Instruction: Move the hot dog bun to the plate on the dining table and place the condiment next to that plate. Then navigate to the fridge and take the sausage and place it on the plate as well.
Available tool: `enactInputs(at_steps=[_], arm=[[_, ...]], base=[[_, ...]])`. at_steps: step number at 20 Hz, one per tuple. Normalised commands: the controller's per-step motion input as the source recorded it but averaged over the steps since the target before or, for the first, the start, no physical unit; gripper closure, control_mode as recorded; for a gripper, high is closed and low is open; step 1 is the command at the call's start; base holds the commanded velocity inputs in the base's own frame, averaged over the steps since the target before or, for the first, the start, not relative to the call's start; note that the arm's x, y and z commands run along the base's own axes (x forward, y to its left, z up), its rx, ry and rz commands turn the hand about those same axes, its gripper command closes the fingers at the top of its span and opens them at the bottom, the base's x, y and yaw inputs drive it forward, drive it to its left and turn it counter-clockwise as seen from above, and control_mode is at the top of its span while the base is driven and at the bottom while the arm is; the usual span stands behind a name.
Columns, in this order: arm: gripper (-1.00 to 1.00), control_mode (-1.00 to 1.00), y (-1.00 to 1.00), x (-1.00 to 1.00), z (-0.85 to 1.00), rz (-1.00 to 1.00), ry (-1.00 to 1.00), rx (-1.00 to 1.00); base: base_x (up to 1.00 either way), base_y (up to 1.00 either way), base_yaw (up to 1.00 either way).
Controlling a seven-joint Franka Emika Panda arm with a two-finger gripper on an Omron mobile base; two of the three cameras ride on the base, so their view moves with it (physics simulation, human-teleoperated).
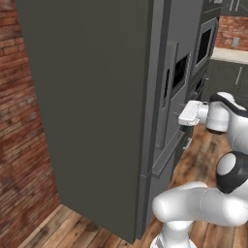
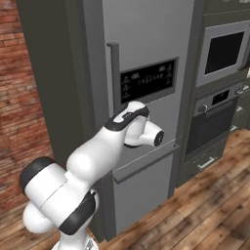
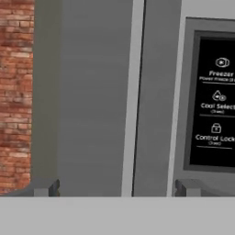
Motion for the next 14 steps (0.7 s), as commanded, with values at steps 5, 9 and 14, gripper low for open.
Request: enactInputs(at_steps=[5,9,14], arm=[[-1.0,-1.0,0.02,0.18,-0.06,0.0,0.0,0.0],[-1.0,-1.0,0.06,0.2,-0.06,0.0,0.0,0.0],[-1.0,-1.0,0.02,0.17,-0.06,0.0,0.0,0.0]], base=[[0.0,0.0,0.0],[0.0,0.0,0.0],[0.0,0.0,0.0]])
